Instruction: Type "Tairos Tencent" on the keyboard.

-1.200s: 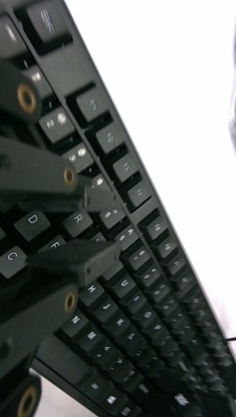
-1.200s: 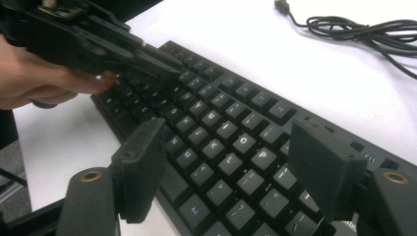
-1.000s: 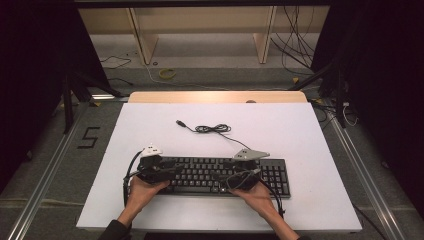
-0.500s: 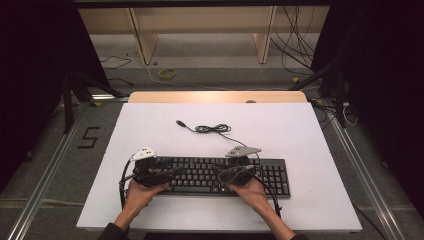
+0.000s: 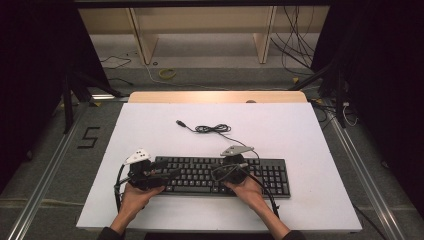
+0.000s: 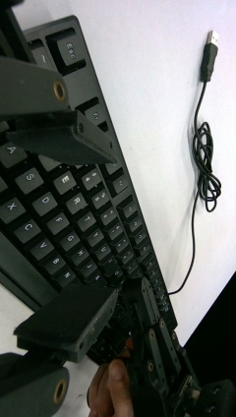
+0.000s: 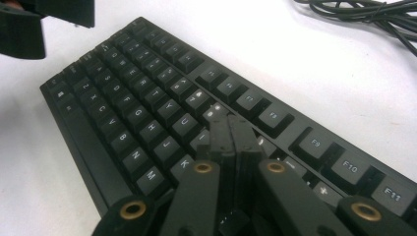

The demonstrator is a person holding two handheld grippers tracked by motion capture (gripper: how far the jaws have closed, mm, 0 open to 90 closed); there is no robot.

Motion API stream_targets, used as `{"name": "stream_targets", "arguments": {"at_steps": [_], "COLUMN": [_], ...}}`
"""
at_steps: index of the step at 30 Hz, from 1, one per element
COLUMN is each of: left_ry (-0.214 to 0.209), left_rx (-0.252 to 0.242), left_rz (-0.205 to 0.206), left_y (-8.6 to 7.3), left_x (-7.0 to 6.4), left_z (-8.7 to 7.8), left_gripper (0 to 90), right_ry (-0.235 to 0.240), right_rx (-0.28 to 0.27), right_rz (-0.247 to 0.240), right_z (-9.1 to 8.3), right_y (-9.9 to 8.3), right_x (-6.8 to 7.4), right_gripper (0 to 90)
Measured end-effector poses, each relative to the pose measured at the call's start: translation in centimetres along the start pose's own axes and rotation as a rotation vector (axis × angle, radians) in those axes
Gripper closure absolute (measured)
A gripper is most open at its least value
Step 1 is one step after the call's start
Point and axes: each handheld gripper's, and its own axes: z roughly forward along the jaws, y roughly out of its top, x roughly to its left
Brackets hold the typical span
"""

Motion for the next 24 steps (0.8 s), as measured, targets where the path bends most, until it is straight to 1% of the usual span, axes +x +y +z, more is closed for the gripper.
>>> {"name": "stream_targets", "arguments": {"at_steps": [1, 4, 7, 9, 13, 16, 18, 19, 21, 24], "left_ry": [0.002, 0.002, 0.005, 0.003, 0.005, 0.009, 0.009, 0.01, 0.014, 0.021], "left_rx": [0.0, -0.009, -0.006, -0.007, -0.005, -0.006, -0.008, -0.007, -0.005, 0.001], "left_rz": [-0.001, -0.006, 0.002, 0.003, 0.012, 0.016, 0.018, 0.02, 0.024, 0.036], "left_y": [0.0, -0.1, -0.2, -0.2, -0.3, -0.3, -0.3, -0.3, -0.3, -0.2], "left_x": [0.0, 0.0, -0.1, -0.1, -0.2, -0.2, -0.2, -0.2, -0.2, -0.2], "left_z": [-0.1, -0.3, -0.4, -0.4, -0.5, -0.6, -0.6, -0.6, -0.5, -0.4], "left_gripper": [30.8, 30.2, 29.9, 29.8, 29.9, 30.0, 30.1, 30.2, 30.5, 31.3], "right_ry": [-0.003, -0.011, -0.02, -0.023, -0.038, -0.055, -0.076, -0.081, -0.079, -0.064], "right_rx": [0.004, 0.018, 0.024, 0.03, 0.055, 0.059, 0.064, 0.066, 0.064, 0.056], "right_rz": [0.004, -0.01, -0.016, -0.011, -0.017, -0.032, -0.059, -0.062, -0.051, -0.015], "right_z": [0.1, 0.4, 0.6, 0.6, 1.1, 1.1, 1.2, 1.2, 1.1, 0.9], "right_y": [0.0, 0.1, 0.0, 0.0, -0.2, -0.3, -0.3, -0.2, -0.3, -0.3], "right_x": [0.1, 0.3, 0.4, 0.4, 0.4, 0.7, 0.9, 1.0, 1.0, 0.8], "right_gripper": [90.0, 90.0, 90.0, 90.0, 90.0, 90.0, 90.0, 90.0, 90.0, 89.6]}}
